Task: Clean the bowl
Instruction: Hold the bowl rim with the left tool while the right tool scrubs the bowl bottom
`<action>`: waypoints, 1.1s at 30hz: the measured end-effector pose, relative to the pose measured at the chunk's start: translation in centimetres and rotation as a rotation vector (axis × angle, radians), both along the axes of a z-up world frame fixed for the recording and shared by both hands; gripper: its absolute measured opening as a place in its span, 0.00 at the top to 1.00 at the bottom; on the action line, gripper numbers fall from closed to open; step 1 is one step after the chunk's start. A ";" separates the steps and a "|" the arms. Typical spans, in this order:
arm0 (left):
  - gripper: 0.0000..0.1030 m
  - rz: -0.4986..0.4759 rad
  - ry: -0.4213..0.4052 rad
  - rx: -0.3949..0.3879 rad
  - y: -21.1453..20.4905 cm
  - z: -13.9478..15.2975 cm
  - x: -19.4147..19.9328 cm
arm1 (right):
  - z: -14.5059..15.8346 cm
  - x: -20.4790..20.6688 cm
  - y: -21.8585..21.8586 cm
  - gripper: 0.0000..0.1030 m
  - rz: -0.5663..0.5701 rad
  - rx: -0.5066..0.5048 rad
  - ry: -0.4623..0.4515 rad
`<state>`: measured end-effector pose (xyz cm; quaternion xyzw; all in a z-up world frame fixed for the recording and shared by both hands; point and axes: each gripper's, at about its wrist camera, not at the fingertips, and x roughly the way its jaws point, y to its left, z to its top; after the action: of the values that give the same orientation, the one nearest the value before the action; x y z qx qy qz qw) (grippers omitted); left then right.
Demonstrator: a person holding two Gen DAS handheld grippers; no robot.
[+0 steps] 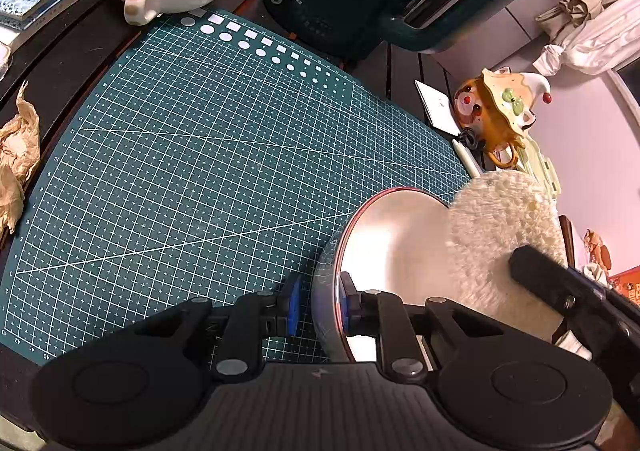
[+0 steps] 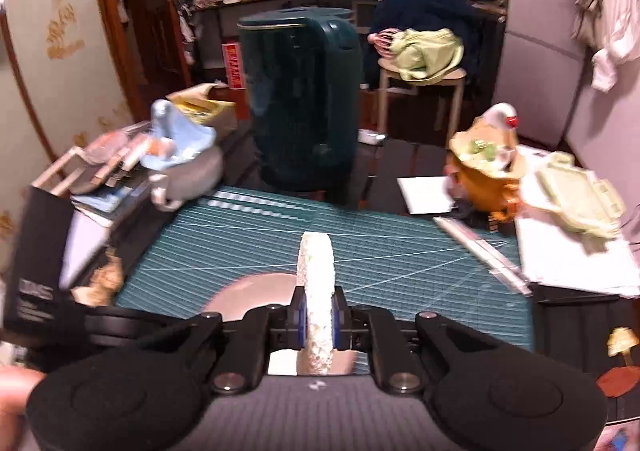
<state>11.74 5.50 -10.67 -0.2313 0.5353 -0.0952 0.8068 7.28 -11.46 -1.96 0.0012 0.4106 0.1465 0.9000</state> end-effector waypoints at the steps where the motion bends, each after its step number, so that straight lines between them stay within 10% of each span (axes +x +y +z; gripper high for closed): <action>1: 0.82 0.000 0.000 0.000 0.0 0.0 0.0 | -0.6 0.2 0.4 0.90 0.014 0.000 0.024; 10: 0.82 -0.003 -0.001 0.002 -0.1 0.1 -0.1 | -4.2 1.3 1.5 0.90 0.000 -0.110 0.095; 21: 0.82 -0.001 -0.001 0.000 -0.1 0.1 -0.1 | 0.1 -0.3 -0.4 0.90 -0.032 -0.083 -0.056; 26: 0.82 -0.001 0.000 0.000 -0.1 0.2 0.1 | -1.8 0.7 0.0 0.90 0.015 0.018 0.066; 33: 0.82 -0.002 0.001 -0.004 0.1 0.1 0.1 | -4.4 1.7 0.7 0.90 -0.015 -0.115 0.102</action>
<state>11.79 5.58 -10.54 -0.2323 0.5356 -0.0971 0.8060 8.97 -10.71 -6.40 -0.0399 0.4634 0.1159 0.8776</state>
